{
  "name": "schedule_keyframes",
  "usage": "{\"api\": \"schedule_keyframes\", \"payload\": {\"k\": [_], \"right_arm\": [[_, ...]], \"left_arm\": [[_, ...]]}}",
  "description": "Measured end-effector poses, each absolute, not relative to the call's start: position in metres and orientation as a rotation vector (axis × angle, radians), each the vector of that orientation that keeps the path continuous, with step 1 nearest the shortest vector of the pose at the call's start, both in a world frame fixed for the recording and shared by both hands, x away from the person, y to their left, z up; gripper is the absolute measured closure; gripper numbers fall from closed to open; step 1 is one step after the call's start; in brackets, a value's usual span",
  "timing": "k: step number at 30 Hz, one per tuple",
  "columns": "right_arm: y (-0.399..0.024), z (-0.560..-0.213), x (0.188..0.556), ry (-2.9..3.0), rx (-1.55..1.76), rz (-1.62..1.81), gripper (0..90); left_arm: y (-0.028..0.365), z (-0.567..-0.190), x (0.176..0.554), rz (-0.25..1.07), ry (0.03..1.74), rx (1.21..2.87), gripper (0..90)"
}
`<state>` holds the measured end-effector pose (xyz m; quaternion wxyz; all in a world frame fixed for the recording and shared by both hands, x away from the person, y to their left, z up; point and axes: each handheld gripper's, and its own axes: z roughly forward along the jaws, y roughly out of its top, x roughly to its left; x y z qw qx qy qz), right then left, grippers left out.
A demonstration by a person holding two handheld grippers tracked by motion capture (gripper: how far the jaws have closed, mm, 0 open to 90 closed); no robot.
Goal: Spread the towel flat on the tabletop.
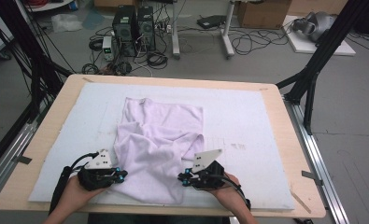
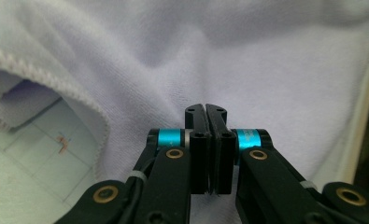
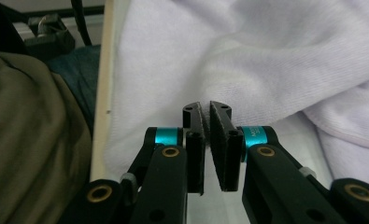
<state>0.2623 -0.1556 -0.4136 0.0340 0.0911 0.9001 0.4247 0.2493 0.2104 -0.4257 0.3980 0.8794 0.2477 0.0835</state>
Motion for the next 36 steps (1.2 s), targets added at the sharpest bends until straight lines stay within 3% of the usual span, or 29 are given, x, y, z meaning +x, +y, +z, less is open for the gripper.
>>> {"api": "schedule_keyframes", "payload": {"k": [7,14,17,19,22,29,36], "right_arm": [[-0.173,-0.389,0.236,2.71,0.244,1.339,84.7],[-0.148,-0.378,0.222,2.735,0.128,1.359,84.7],[-0.124,-0.392,0.226,2.807,0.073,1.306,84.2],[-0.115,-0.399,0.229,2.828,0.057,1.293,81.5],[-0.12,-0.4,0.238,2.799,0.111,1.373,74.4],[-0.152,-0.402,0.259,2.688,0.321,1.423,73.7],[-0.146,-0.42,0.271,2.724,0.405,1.314,67.2]], "left_arm": [[0.214,-0.405,0.228,0.231,0.593,2.191,87.9],[0.229,-0.395,0.214,0.243,0.606,2.162,86.4],[0.228,-0.398,0.217,0.235,0.623,2.17,71.3],[0.225,-0.401,0.222,0.237,0.62,2.175,68.7],[0.218,-0.406,0.233,0.265,0.624,2.186,66.0],[0.2,-0.418,0.255,0.312,0.629,2.208,63.9],[0.202,-0.427,0.262,0.318,0.67,2.218,62.5]]}}
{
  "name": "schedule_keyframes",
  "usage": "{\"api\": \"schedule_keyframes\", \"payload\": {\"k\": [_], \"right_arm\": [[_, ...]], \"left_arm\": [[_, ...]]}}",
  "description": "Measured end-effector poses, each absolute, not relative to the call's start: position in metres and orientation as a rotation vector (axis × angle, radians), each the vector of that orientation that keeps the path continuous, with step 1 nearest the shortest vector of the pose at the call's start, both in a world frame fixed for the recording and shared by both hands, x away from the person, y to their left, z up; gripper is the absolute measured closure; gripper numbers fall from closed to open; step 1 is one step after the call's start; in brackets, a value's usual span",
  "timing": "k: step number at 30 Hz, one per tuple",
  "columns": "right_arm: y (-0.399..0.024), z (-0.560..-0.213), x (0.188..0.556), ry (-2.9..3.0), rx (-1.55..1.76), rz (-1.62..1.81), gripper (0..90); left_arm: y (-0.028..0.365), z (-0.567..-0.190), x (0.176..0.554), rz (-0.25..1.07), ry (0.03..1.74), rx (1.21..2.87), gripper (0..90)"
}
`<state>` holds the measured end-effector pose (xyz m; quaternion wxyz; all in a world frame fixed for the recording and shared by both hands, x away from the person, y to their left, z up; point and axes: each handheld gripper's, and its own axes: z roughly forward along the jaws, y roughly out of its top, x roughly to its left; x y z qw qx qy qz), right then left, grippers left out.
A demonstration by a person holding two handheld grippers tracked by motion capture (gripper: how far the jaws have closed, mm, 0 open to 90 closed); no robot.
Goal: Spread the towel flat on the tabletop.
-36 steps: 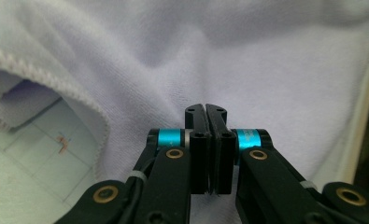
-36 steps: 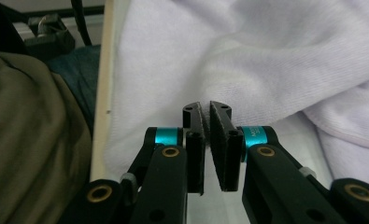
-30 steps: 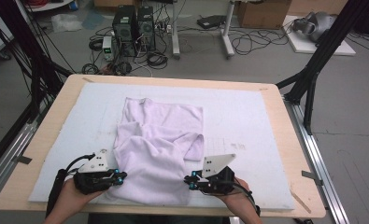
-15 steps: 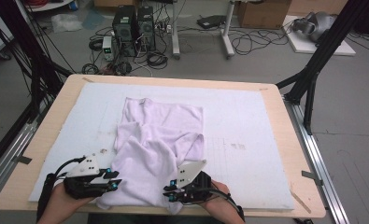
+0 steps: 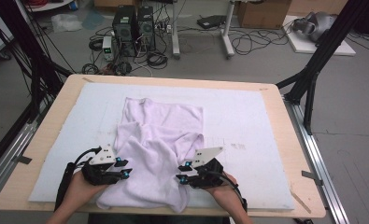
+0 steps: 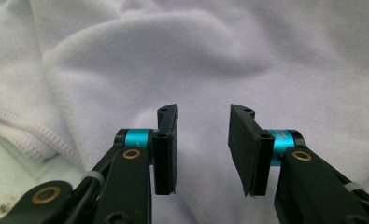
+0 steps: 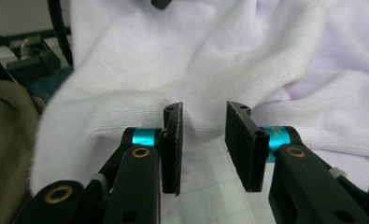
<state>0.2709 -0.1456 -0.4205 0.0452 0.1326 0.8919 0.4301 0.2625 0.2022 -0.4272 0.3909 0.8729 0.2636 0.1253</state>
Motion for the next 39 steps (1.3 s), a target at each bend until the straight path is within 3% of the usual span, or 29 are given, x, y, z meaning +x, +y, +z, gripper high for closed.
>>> {"api": "schedule_keyframes", "payload": {"k": [7,11,24,27,31,35,36,39], "right_arm": [[-0.113,-0.432,0.268,2.821,0.288,1.19,79.5],[-0.104,-0.431,0.265,2.821,0.243,1.174,81.0],[-0.151,-0.412,0.284,2.665,0.433,1.226,73.1],[-0.15,-0.418,0.295,2.672,0.486,1.211,66.5],[-0.14,-0.427,0.309,2.704,0.519,1.217,64.9],[-0.127,-0.439,0.314,2.76,0.469,1.107,76.6],[-0.127,-0.439,0.314,2.775,0.456,1.114,82.2],[-0.132,-0.433,0.313,2.78,0.438,1.124,84.7]], "left_arm": [[0.208,-0.431,0.261,0.333,0.693,2.218,62.9],[0.207,-0.431,0.262,0.336,0.688,2.22,62.9],[0.213,-0.434,0.26,0.323,0.7,2.223,64.7],[0.212,-0.435,0.261,0.316,0.704,2.224,64.4],[0.212,-0.437,0.262,0.3,0.713,2.219,63.9],[0.213,-0.439,0.263,0.295,0.713,2.217,67.0],[0.213,-0.439,0.263,0.295,0.712,2.218,70.2],[0.217,-0.439,0.265,0.276,0.708,2.211,83.0]]}}
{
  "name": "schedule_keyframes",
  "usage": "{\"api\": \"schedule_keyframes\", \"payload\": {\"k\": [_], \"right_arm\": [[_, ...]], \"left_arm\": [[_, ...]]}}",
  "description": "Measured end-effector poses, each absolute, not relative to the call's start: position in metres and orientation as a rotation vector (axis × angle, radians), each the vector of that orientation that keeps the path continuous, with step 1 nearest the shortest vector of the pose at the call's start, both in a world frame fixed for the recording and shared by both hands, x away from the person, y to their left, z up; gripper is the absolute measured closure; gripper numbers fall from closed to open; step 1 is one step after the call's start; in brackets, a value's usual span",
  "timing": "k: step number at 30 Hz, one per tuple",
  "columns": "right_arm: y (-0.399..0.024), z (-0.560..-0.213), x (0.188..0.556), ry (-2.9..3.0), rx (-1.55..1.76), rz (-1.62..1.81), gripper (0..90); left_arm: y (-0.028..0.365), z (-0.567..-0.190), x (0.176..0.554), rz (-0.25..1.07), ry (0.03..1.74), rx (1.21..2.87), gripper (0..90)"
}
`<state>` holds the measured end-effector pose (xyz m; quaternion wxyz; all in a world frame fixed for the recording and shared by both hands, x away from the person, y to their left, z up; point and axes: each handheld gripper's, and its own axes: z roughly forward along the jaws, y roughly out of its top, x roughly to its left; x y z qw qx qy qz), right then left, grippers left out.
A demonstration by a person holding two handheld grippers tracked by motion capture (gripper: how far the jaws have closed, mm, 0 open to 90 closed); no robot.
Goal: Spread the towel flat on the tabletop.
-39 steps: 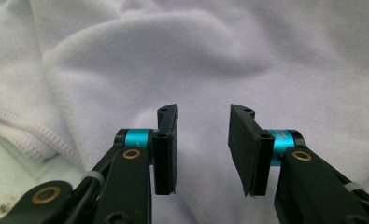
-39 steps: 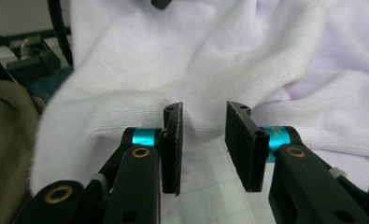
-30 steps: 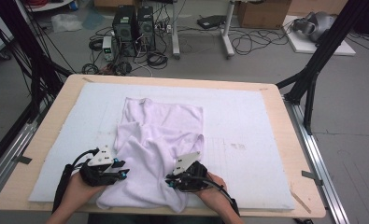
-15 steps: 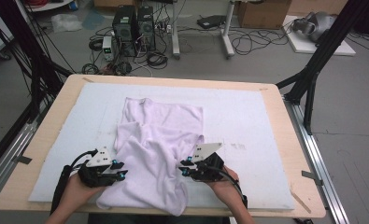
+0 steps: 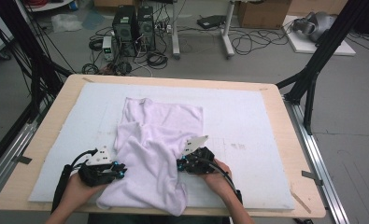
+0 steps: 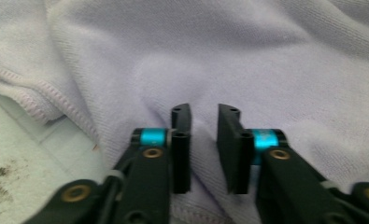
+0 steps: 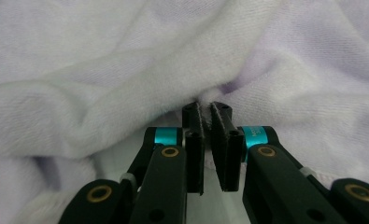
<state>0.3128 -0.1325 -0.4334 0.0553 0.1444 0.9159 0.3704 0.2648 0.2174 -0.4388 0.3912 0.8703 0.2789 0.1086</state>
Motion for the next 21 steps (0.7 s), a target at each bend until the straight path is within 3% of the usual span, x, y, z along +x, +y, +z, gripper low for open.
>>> {"api": "schedule_keyframes", "payload": {"k": [9,18,21], "right_arm": [[-0.181,-0.391,0.296,2.648,0.439,1.103,85.3],[-0.184,-0.409,0.312,2.627,0.567,1.058,82.9],[-0.185,-0.408,0.312,2.627,0.566,1.158,76.0]], "left_arm": [[0.219,-0.436,0.263,0.296,0.688,2.202,86.8],[0.222,-0.433,0.264,0.335,0.714,2.178,86.3],[0.221,-0.433,0.263,0.32,0.718,2.182,79.1]]}}
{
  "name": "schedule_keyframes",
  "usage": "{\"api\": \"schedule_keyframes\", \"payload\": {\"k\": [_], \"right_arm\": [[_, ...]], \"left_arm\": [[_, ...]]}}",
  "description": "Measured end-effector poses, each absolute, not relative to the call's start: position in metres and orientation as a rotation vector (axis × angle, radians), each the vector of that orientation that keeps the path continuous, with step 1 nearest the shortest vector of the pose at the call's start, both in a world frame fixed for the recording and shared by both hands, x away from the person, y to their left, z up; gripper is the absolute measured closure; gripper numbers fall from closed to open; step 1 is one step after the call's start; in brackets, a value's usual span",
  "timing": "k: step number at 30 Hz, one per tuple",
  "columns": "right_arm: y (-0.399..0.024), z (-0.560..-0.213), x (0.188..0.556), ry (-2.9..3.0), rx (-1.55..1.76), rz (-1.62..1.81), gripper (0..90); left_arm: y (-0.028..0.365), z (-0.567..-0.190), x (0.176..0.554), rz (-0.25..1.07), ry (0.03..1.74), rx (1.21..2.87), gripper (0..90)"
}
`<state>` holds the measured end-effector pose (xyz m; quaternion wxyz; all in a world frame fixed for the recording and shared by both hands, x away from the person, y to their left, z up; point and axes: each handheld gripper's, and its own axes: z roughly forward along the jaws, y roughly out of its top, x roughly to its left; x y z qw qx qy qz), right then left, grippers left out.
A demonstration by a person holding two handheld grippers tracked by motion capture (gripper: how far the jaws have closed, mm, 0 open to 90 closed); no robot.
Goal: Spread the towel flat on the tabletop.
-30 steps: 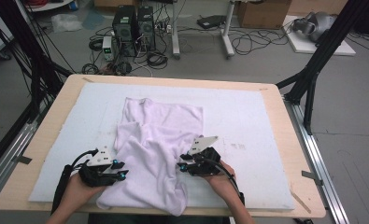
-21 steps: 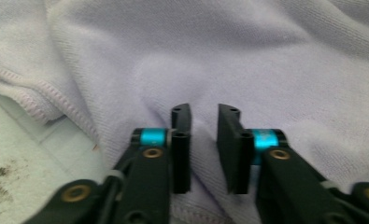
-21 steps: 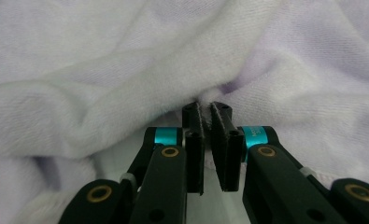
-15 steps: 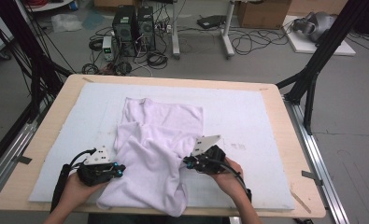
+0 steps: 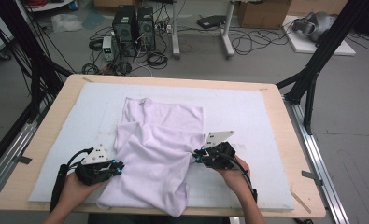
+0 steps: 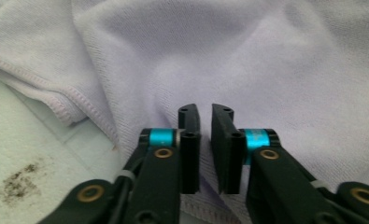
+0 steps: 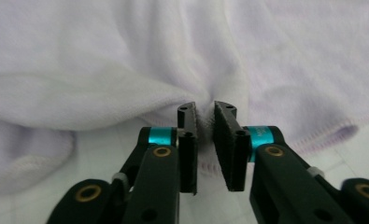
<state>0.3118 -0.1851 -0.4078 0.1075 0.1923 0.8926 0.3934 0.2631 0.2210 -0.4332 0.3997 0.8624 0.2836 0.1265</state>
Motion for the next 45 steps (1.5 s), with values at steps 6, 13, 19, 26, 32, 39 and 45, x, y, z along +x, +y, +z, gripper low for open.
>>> {"api": "schedule_keyframes", "payload": {"k": [6,13,19,26,32,39,45], "right_arm": [[-0.187,-0.4,0.289,2.601,0.507,1.248,71.1],[-0.166,-0.413,0.272,2.705,0.444,1.241,68.2],[-0.148,-0.428,0.282,2.763,0.461,1.171,71.0],[-0.127,-0.427,0.291,2.809,0.395,1.131,89.5],[-0.119,-0.417,0.295,2.78,0.356,1.141,89.5],[-0.144,-0.414,0.281,2.735,0.354,1.218,67.7],[-0.128,-0.428,0.282,2.775,0.373,1.14,68.4]], "left_arm": [[0.222,-0.432,0.262,0.318,0.721,2.17,69.2],[0.222,-0.433,0.26,0.317,0.713,2.189,67.5],[0.219,-0.435,0.26,0.309,0.703,2.205,68.2],[0.217,-0.438,0.262,0.291,0.683,2.223,85.3],[0.217,-0.437,0.261,0.299,0.682,2.223,85.6],[0.218,-0.437,0.26,0.3,0.69,2.216,82.8],[0.217,-0.437,0.26,0.303,0.688,2.22,81.3]]}}
